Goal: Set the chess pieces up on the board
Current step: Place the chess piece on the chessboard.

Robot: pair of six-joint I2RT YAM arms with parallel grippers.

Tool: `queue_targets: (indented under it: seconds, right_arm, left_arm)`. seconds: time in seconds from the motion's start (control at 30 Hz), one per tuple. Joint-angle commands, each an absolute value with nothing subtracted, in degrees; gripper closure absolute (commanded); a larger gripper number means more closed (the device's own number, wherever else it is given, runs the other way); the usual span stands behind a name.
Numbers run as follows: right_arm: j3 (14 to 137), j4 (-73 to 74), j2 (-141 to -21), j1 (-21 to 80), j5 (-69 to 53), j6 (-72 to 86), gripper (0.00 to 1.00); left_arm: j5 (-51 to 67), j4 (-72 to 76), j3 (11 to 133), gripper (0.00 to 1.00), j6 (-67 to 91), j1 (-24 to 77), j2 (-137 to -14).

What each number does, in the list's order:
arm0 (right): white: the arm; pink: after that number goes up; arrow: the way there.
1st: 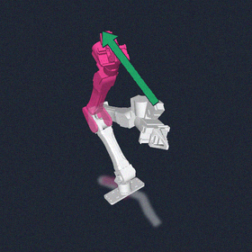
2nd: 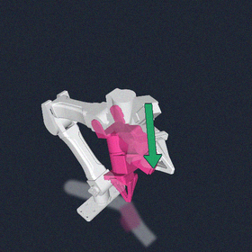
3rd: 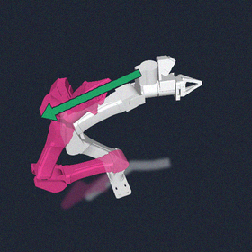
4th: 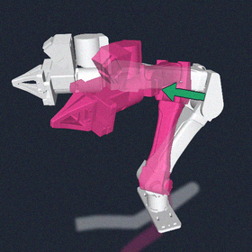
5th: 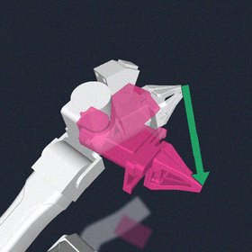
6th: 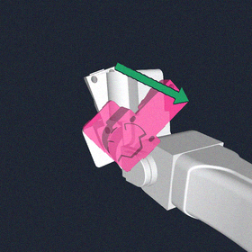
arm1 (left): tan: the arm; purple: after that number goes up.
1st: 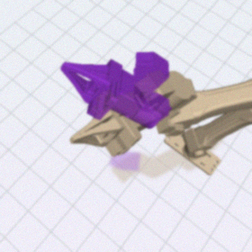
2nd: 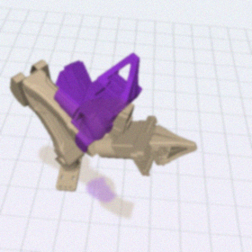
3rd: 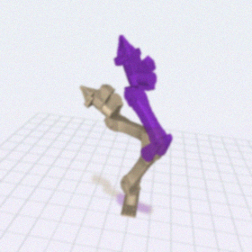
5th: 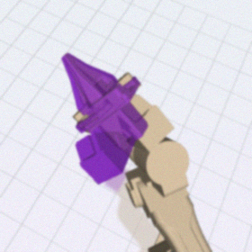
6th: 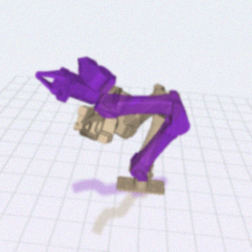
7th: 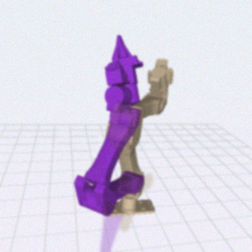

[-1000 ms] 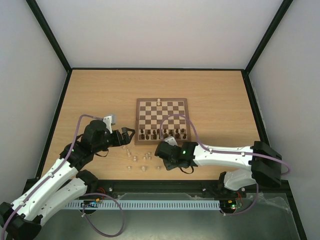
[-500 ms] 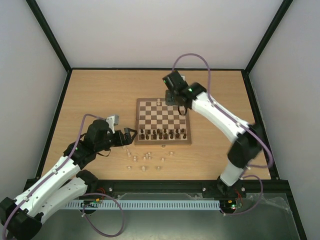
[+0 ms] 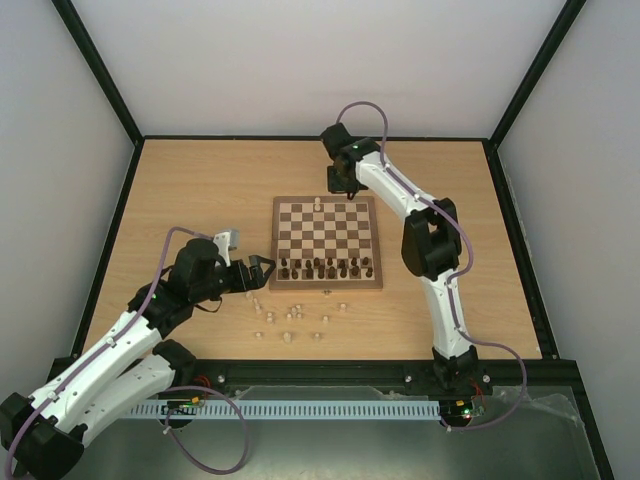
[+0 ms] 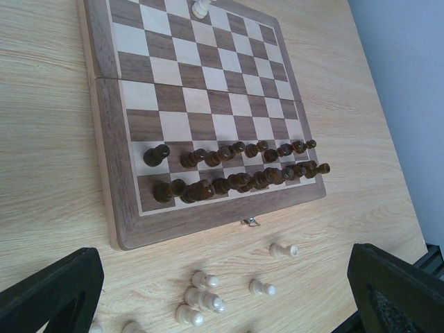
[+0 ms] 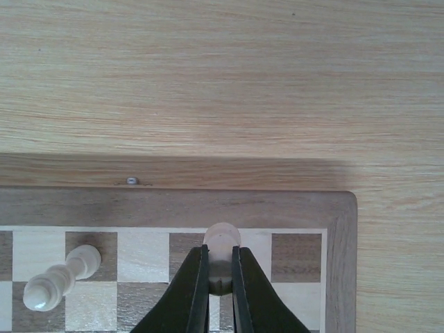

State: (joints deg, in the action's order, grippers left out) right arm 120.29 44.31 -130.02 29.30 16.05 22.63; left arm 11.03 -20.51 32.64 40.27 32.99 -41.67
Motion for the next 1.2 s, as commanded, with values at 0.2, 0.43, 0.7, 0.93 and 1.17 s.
queue_targets:
  seconds: [0.2,0.43,0.7,0.93,1.17]
  right_arm:
    - [115.02,47.04,-128.19,28.30,12.94,21.09,0.99]
    - [111.17,45.73,-126.64,28.06,13.13,20.70,0.99]
    - [110.79,44.99,-127.08,27.13,12.80,20.60,0.99]
    - [110.72,43.83,-127.34,25.85,11.21,20.16,0.99]
    - [110.27,42.65,-127.79,25.75,7.12,19.69,0.98]
  left_arm:
    - [11.25,-19.93,32.52,0.01,40.08,33.22,-41.75]
    - [11.07,-20.05,32.41,0.00,40.20,33.20,-41.62]
    - [10.82,-20.43,32.52,0.01,40.30,33.21,-41.48]
    - [10.88,-20.21,33.00,0.01,40.24,33.20,-42.25]
    - [10.77,-20.29,33.36,0.00,40.00,33.18,-42.60]
